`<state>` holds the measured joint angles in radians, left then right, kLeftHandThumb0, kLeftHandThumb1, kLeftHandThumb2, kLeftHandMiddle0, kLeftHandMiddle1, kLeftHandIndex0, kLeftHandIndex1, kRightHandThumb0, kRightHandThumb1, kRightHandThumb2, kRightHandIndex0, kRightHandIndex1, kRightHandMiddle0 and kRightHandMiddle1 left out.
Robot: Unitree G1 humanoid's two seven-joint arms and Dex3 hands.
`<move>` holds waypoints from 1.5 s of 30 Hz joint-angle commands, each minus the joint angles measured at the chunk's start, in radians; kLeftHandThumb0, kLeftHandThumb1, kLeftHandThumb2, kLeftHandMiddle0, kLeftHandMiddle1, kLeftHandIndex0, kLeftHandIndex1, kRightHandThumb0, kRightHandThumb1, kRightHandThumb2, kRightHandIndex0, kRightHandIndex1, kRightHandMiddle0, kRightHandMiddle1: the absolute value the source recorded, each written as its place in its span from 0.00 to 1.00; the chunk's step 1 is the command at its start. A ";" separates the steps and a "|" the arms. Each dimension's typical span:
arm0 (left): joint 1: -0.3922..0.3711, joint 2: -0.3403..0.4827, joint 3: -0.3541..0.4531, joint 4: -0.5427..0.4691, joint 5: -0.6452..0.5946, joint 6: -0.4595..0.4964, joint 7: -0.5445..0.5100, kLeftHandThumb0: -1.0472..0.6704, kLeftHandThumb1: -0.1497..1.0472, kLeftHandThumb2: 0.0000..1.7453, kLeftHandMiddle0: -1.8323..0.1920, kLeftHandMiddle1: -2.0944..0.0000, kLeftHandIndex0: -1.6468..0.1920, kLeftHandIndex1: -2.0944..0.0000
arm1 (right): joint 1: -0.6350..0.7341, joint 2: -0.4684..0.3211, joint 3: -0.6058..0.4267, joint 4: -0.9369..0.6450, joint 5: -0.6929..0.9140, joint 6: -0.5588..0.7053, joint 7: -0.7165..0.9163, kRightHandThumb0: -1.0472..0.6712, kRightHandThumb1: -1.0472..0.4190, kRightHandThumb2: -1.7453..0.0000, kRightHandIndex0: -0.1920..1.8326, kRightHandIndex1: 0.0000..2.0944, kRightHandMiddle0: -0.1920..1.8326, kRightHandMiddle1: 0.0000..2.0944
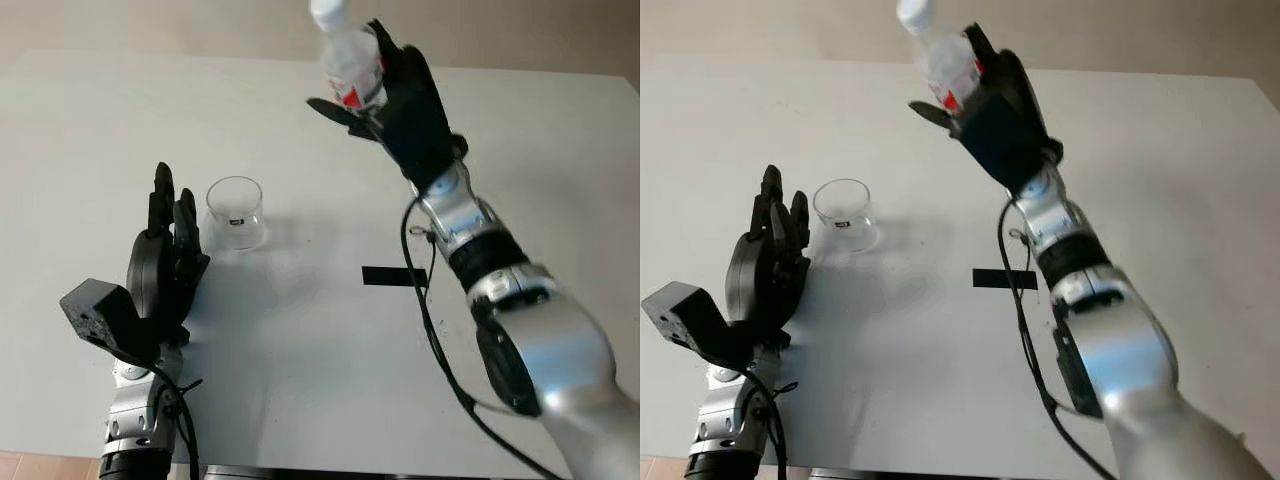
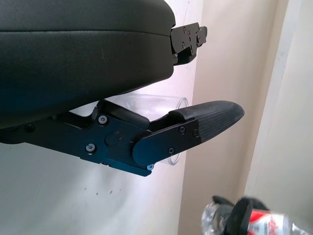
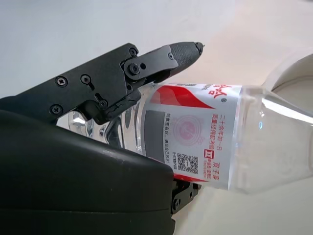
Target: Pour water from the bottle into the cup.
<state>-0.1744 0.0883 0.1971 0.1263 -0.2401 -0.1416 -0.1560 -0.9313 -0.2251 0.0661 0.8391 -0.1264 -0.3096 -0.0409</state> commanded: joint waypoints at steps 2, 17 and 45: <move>-0.008 0.004 -0.003 -0.004 -0.002 0.006 -0.005 0.16 1.00 0.43 0.97 0.97 0.99 0.98 | 0.128 -0.025 -0.040 -0.208 0.086 0.094 0.124 0.50 0.00 0.88 0.63 1.00 0.61 1.00; -0.016 0.007 -0.007 0.001 0.003 0.017 -0.013 0.17 1.00 0.44 0.97 0.97 0.99 0.97 | 0.600 -0.041 -0.131 -0.887 0.306 0.518 0.323 0.46 0.00 0.87 0.60 1.00 0.46 1.00; 0.004 0.017 0.008 -0.020 -0.007 0.034 -0.024 0.16 1.00 0.43 0.97 0.97 0.99 0.97 | 0.626 -0.009 -0.073 -0.841 0.160 0.564 0.249 0.49 0.00 0.85 0.66 1.00 0.51 1.00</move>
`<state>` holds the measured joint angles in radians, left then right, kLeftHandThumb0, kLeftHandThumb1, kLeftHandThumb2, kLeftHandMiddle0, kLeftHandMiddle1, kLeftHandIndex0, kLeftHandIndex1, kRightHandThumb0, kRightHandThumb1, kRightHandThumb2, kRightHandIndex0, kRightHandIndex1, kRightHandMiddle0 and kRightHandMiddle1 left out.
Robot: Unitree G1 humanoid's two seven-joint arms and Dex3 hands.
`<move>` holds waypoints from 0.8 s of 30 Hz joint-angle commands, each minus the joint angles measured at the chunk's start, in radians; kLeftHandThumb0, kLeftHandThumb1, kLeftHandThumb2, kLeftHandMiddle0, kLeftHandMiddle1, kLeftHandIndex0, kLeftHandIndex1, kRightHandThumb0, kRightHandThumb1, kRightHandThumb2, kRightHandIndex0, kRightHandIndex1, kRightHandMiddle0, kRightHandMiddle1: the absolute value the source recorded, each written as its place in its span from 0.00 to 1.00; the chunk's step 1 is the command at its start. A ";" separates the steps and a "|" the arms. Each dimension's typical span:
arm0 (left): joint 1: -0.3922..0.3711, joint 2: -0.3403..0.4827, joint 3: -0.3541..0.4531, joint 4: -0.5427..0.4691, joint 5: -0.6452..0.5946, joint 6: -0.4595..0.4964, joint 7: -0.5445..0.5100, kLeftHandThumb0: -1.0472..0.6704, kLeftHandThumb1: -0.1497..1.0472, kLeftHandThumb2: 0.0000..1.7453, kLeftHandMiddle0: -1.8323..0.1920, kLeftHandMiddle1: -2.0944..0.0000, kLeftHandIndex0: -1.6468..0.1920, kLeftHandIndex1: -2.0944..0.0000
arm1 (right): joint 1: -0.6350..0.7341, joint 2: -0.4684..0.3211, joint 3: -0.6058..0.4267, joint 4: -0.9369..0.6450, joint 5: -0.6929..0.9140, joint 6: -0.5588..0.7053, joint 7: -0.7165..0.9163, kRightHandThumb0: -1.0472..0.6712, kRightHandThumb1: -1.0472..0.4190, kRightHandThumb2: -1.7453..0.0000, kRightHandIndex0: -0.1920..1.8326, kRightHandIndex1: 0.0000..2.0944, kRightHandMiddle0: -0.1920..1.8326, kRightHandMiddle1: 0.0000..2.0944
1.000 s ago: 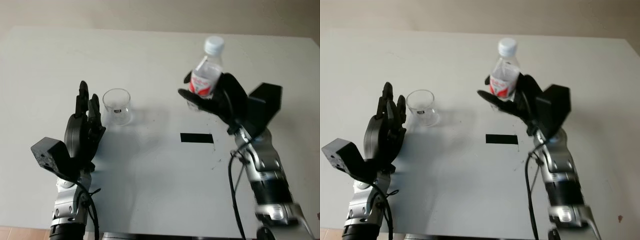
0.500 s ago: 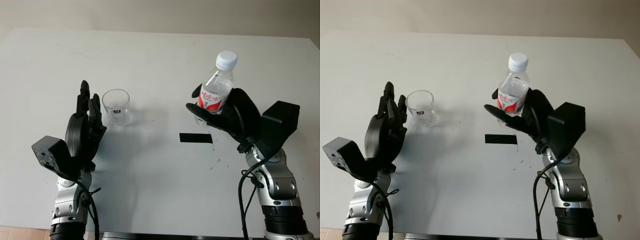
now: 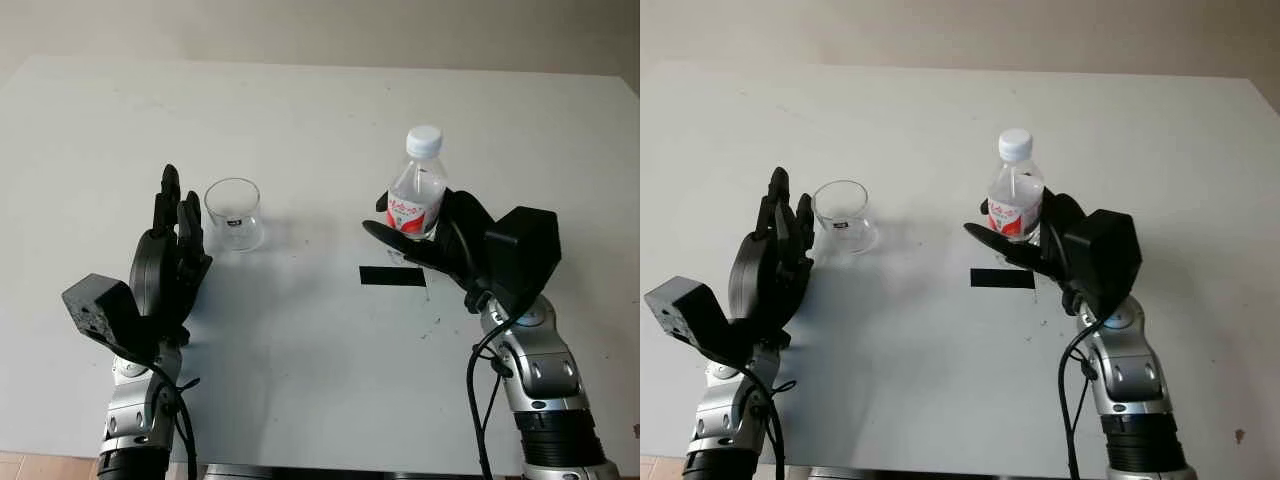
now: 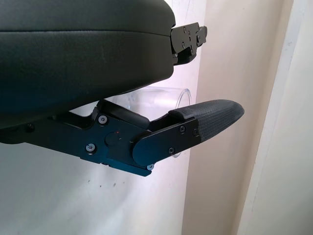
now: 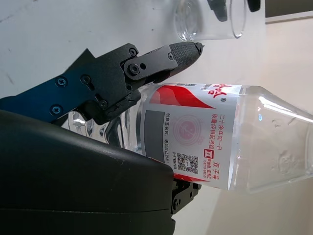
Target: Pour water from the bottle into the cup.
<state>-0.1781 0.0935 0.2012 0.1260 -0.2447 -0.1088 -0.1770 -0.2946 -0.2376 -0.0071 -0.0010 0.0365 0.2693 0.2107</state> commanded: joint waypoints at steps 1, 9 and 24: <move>0.007 0.012 0.005 -0.019 -0.002 0.001 -0.002 0.16 1.00 0.43 0.97 0.97 0.99 0.97 | -0.008 0.006 0.001 0.004 -0.002 -0.019 -0.001 0.49 0.00 0.85 0.66 1.00 0.50 1.00; 0.000 0.017 0.006 -0.012 -0.006 0.001 -0.010 0.16 1.00 0.42 0.97 0.97 0.99 0.97 | 0.034 0.072 0.009 0.035 0.027 -0.051 -0.005 0.48 0.00 0.83 0.66 1.00 0.51 1.00; 0.004 0.039 0.010 -0.033 -0.019 0.031 -0.011 0.16 1.00 0.43 0.96 0.97 0.98 0.97 | 0.096 0.109 0.037 0.069 -0.004 -0.113 -0.030 0.46 0.00 0.82 0.66 1.00 0.42 1.00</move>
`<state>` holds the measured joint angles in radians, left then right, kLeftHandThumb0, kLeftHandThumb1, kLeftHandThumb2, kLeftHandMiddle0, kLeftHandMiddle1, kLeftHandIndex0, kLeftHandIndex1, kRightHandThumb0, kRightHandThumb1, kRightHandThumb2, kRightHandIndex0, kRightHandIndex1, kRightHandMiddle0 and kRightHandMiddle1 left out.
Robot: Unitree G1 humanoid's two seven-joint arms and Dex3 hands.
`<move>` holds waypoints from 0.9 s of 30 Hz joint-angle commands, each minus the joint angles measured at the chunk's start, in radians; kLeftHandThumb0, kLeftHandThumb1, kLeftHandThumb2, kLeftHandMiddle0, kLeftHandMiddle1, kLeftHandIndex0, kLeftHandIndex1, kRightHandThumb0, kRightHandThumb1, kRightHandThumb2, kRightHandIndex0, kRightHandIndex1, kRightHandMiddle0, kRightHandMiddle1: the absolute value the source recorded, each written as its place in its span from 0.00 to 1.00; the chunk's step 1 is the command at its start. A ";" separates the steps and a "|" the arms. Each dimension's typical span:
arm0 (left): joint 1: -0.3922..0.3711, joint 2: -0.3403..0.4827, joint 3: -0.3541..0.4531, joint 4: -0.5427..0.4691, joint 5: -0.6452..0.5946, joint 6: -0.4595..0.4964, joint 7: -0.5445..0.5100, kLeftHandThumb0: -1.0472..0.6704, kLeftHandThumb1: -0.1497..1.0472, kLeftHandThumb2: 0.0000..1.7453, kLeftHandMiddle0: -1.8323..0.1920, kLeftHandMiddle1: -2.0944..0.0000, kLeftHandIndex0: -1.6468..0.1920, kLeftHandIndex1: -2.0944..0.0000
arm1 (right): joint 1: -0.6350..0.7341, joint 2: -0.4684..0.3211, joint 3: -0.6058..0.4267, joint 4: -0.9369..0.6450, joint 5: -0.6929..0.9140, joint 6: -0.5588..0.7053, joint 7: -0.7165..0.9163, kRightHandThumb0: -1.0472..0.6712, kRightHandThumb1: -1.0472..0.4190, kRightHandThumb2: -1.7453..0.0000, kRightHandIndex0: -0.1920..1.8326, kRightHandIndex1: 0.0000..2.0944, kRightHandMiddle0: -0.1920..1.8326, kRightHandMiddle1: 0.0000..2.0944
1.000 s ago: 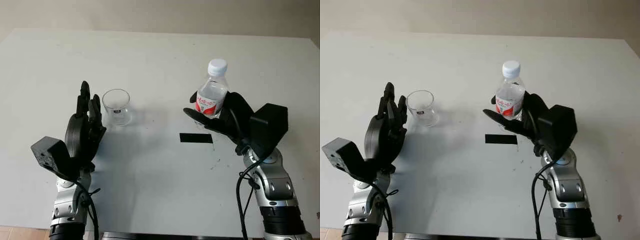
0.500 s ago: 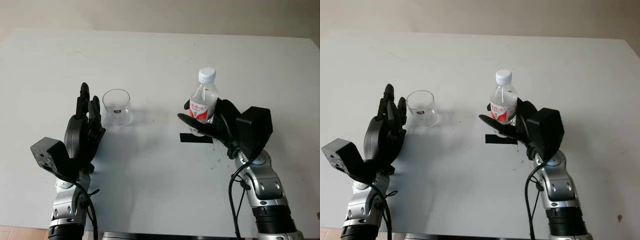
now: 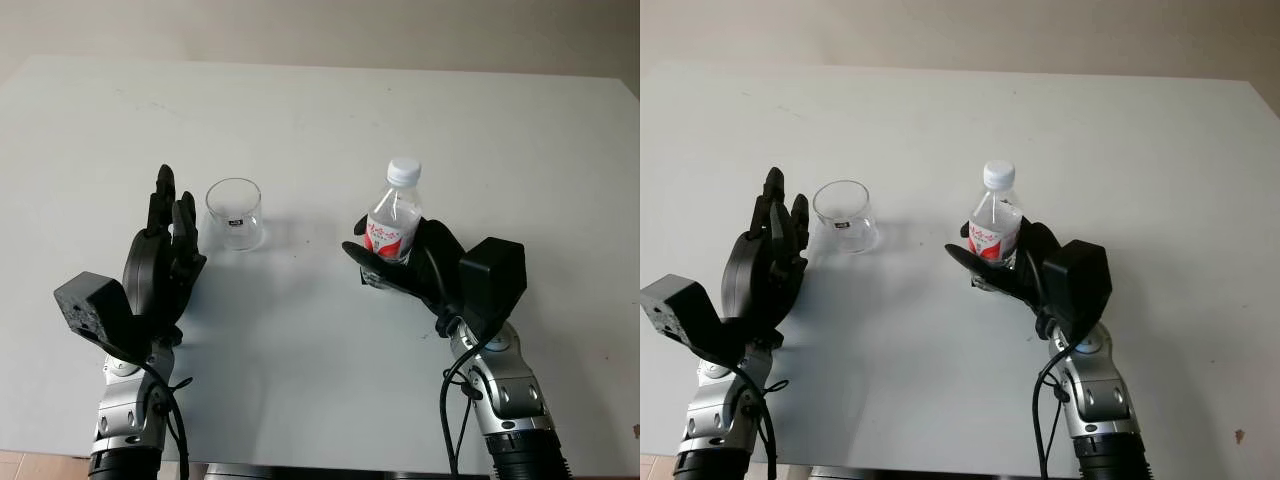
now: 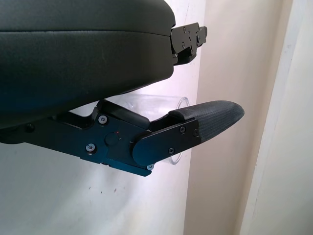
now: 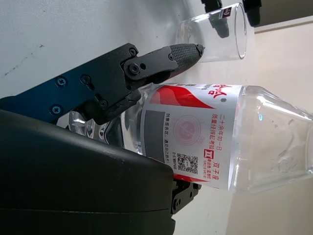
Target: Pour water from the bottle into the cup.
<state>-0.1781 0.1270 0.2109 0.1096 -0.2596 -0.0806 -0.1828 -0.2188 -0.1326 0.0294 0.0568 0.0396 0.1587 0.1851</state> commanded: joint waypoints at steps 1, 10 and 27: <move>0.004 0.006 0.001 -0.016 -0.004 0.001 -0.006 0.16 1.00 0.43 0.96 0.97 0.98 0.97 | 0.021 0.005 0.001 0.010 -0.009 0.004 -0.009 0.46 0.00 0.82 0.67 1.00 0.42 1.00; 0.003 0.014 0.010 -0.011 -0.008 -0.003 -0.024 0.17 1.00 0.43 0.96 0.97 0.98 0.97 | 0.018 -0.002 -0.005 0.043 -0.019 -0.057 -0.020 0.47 0.00 0.83 0.68 1.00 0.42 1.00; 0.005 0.021 0.016 -0.017 -0.014 0.005 -0.031 0.17 1.00 0.42 0.95 0.97 0.97 0.97 | 0.052 -0.022 0.007 0.139 -0.148 -0.313 -0.089 0.22 0.08 0.97 0.04 0.35 0.02 0.38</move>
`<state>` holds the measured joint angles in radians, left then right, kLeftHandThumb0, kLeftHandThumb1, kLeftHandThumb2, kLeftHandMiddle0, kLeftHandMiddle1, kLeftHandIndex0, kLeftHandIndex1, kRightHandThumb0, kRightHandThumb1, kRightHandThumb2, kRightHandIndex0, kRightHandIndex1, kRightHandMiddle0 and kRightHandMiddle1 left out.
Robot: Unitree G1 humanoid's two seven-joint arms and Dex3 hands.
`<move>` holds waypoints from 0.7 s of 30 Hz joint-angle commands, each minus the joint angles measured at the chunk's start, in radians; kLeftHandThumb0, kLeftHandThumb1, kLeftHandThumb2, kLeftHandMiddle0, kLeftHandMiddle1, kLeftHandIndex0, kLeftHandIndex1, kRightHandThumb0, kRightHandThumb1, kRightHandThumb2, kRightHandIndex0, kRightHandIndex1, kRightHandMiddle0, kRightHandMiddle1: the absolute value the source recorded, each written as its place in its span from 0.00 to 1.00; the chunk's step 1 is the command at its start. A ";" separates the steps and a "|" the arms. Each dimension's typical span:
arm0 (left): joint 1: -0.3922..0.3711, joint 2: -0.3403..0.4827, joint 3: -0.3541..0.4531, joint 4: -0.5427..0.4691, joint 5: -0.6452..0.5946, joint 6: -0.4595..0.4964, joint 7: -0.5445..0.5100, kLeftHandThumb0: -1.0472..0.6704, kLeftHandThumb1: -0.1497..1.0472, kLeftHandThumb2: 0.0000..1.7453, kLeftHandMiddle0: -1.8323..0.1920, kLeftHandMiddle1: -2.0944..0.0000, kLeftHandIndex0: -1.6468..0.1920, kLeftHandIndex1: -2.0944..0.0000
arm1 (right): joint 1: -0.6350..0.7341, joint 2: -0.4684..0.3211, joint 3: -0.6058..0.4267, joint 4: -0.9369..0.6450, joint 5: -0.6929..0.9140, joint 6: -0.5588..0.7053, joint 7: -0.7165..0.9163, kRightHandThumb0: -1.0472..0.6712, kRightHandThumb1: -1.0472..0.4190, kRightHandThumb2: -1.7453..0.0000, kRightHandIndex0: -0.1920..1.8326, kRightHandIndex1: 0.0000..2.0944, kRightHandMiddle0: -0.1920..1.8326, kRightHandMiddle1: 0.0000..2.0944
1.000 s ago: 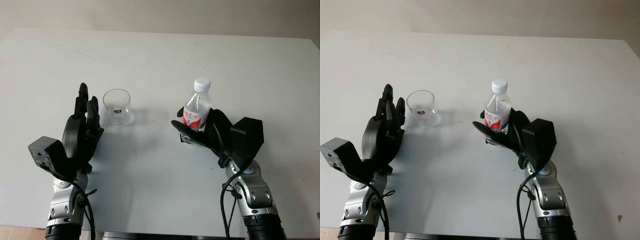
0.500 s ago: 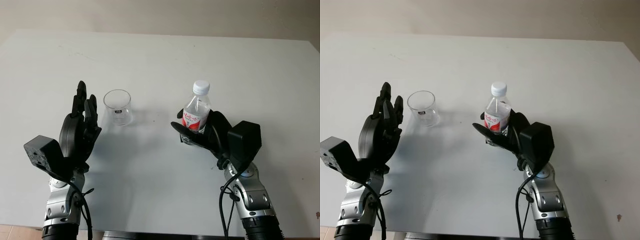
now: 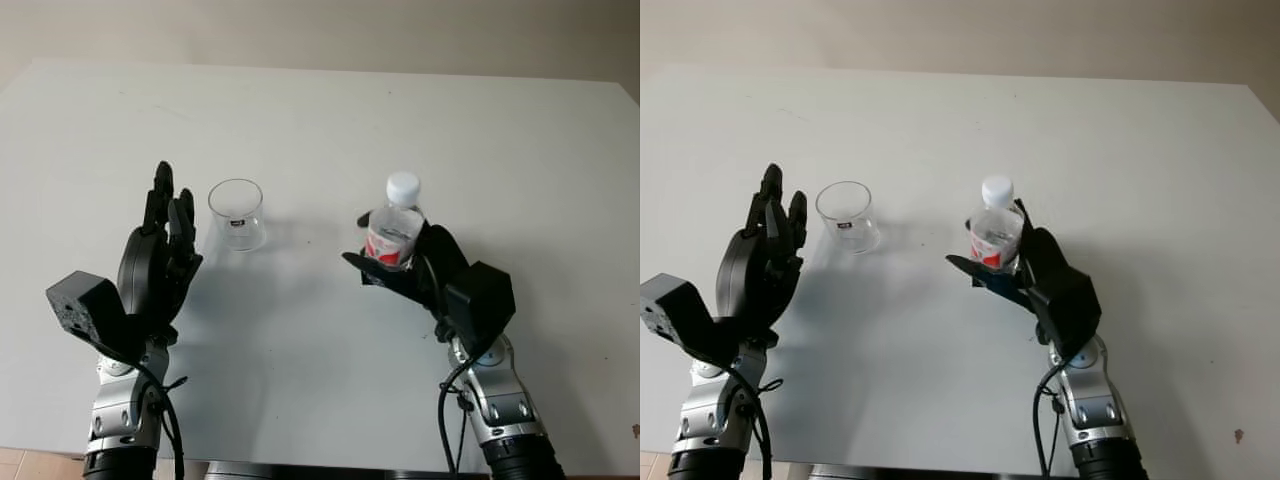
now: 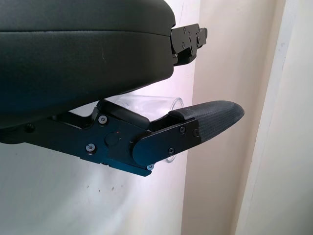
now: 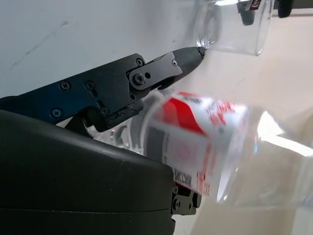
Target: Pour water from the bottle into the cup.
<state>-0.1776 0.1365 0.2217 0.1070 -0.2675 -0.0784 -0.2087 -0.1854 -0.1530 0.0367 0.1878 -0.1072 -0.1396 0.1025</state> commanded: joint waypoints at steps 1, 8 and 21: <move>0.003 0.012 0.006 -0.012 -0.008 0.002 -0.008 0.17 1.00 0.42 0.95 0.97 0.97 0.97 | 0.024 0.002 -0.002 0.007 -0.001 -0.019 -0.010 0.21 0.08 0.97 0.05 0.31 0.03 0.34; -0.007 0.016 0.012 -0.011 -0.021 0.010 -0.011 0.17 1.00 0.42 0.95 0.97 0.97 0.97 | 0.059 0.025 -0.013 -0.002 0.024 -0.032 -0.032 0.18 0.07 0.97 0.10 0.09 0.06 0.16; -0.011 0.010 0.008 -0.013 -0.019 0.008 -0.012 0.18 1.00 0.43 0.96 0.98 0.98 0.98 | 0.081 0.028 -0.031 -0.003 0.070 -0.045 -0.024 0.15 0.07 0.97 0.02 0.02 0.01 0.07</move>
<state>-0.1789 0.1486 0.2322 0.1067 -0.2802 -0.0650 -0.2181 -0.1249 -0.1259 0.0130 0.1770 -0.0441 -0.1713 0.0733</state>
